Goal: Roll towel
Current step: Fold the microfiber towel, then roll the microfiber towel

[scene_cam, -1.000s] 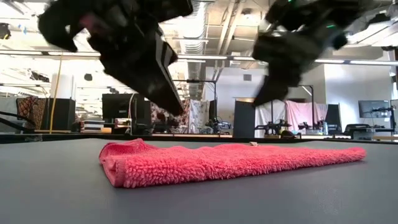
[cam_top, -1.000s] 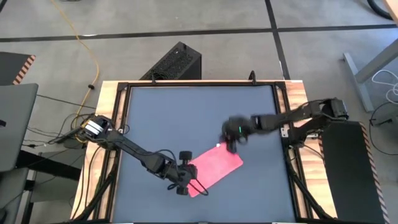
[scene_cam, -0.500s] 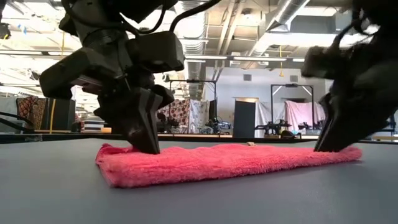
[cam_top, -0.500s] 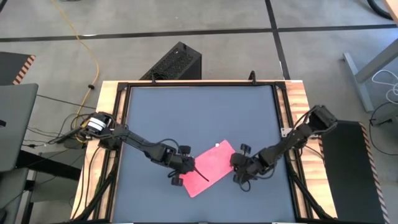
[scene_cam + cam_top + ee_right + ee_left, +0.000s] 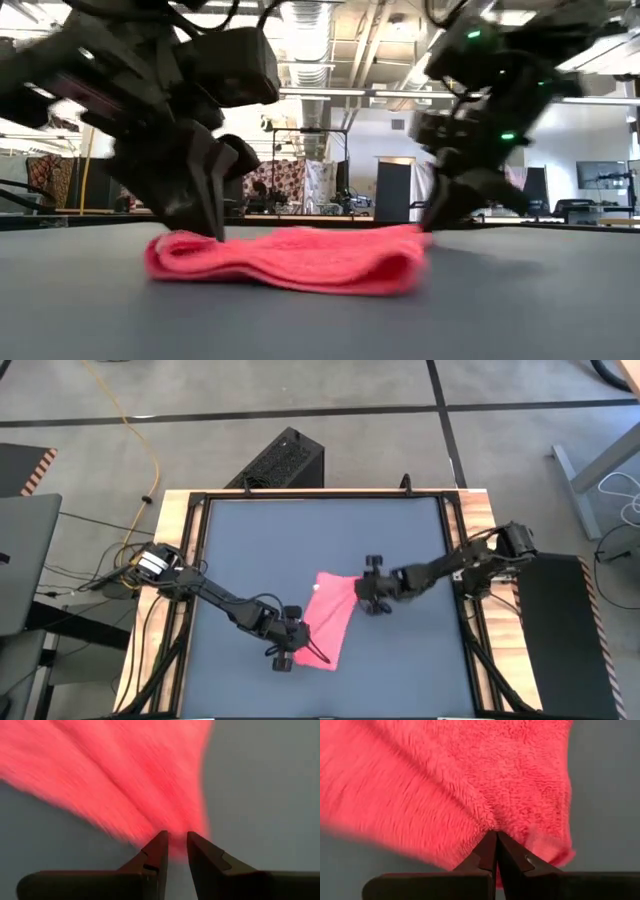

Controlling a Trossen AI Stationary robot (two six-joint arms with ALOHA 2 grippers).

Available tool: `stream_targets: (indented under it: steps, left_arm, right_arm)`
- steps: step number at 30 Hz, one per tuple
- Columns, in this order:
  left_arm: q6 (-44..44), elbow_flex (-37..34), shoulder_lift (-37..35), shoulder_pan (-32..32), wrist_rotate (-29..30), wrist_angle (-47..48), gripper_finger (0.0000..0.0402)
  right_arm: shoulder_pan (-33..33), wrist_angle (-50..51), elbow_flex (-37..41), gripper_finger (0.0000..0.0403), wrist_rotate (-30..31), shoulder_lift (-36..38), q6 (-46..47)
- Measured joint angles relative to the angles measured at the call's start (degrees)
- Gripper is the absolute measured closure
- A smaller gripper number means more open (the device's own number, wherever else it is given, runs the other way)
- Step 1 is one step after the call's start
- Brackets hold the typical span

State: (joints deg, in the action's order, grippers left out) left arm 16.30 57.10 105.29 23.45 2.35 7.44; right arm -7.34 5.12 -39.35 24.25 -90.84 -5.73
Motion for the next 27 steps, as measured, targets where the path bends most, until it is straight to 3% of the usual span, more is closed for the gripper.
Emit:
stream_targets:
  steps: [3,8,11,13,15,19,24,27]
  left_arm:
    - [-0.6,-0.1,0.1,0.7,-1.7,-4.7,0.0402]
    - [-4.6,1.8,0.1,-0.1,2.4,-7.6,0.0402]
    - [-7.7,3.7,0.0,-1.1,3.4,-4.9,0.0402]
    - [-9.0,4.1,-0.1,-1.9,5.0,-1.1,0.0402]
    - [-9.7,3.3,-0.3,-3.0,4.7,-0.4,0.0402]
    - [-10.4,-2.0,-5.8,-3.0,3.7,-3.1,0.0402]
    - [-9.1,-11.3,-16.3,2.3,5.0,-14.5,0.0402]
    - [-10.0,-16.6,-17.2,6.4,5.9,-22.9,0.0402]
  right_arm:
    - [5.7,-3.9,-1.4,0.0305,-4.0,0.1,-8.8]
    - [11.0,5.2,-9.4,0.0305,-15.6,0.1,-7.8]
    - [10.2,12.3,-14.5,0.0305,-27.5,0.2,-1.9]
    - [7.0,11.4,-14.7,0.0305,-35.5,0.4,2.7]
    - [1.1,7.1,-13.0,0.0305,-37.4,0.3,6.1]
    - [-13.0,-2.5,-10.1,0.0305,-28.7,-1.5,12.3]
    - [-26.6,-14.6,-10.3,0.0305,-6.1,-3.8,14.0]
    - [-30.7,-19.2,-10.2,0.0305,2.0,-6.6,12.1]
